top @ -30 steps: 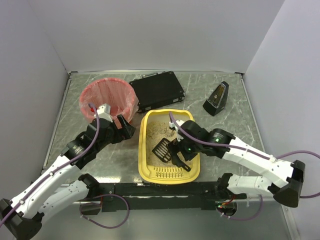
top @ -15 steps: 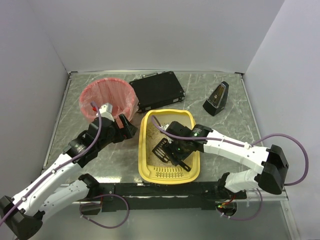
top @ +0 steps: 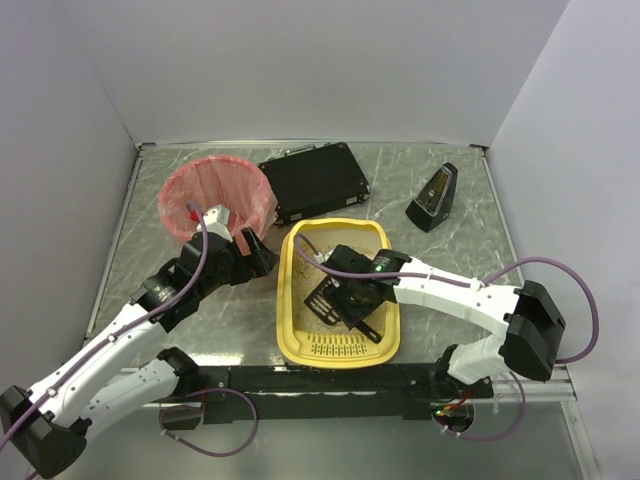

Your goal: Clean the litter box

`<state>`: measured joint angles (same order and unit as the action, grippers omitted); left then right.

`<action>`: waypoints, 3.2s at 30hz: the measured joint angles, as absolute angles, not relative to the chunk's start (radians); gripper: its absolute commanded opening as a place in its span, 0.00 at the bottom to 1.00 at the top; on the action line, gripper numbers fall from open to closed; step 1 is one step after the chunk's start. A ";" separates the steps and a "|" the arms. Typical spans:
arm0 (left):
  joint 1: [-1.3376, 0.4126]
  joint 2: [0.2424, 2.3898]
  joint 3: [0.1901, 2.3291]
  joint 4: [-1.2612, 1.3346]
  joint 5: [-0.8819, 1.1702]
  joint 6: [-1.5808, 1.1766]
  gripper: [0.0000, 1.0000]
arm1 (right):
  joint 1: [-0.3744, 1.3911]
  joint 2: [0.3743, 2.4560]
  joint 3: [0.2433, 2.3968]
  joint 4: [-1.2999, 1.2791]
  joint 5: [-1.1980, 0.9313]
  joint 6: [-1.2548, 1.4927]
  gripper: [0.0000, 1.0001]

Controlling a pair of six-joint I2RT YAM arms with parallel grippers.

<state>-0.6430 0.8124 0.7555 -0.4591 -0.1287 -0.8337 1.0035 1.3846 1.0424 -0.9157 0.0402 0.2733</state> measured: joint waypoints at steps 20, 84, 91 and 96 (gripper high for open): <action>-0.643 0.834 0.756 -0.430 -0.094 -0.834 0.97 | 1.003 1.463 1.007 -0.868 0.024 0.233 0.10; -0.635 0.885 0.705 -0.521 -0.038 -0.850 0.97 | 1.248 1.810 1.208 -1.311 0.863 0.034 0.00; -0.636 0.885 0.698 -0.519 -0.017 -0.850 0.97 | 1.282 1.791 1.168 -1.309 0.817 -0.010 0.00; -0.638 0.885 0.698 -0.474 -0.004 -0.860 0.97 | 1.295 1.756 1.153 -1.296 0.761 -0.083 0.00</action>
<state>-0.6376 0.8852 0.6975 -0.4744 -0.0040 -0.8604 1.2945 1.7557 1.1526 -1.2961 0.7612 -0.0826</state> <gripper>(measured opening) 0.969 0.345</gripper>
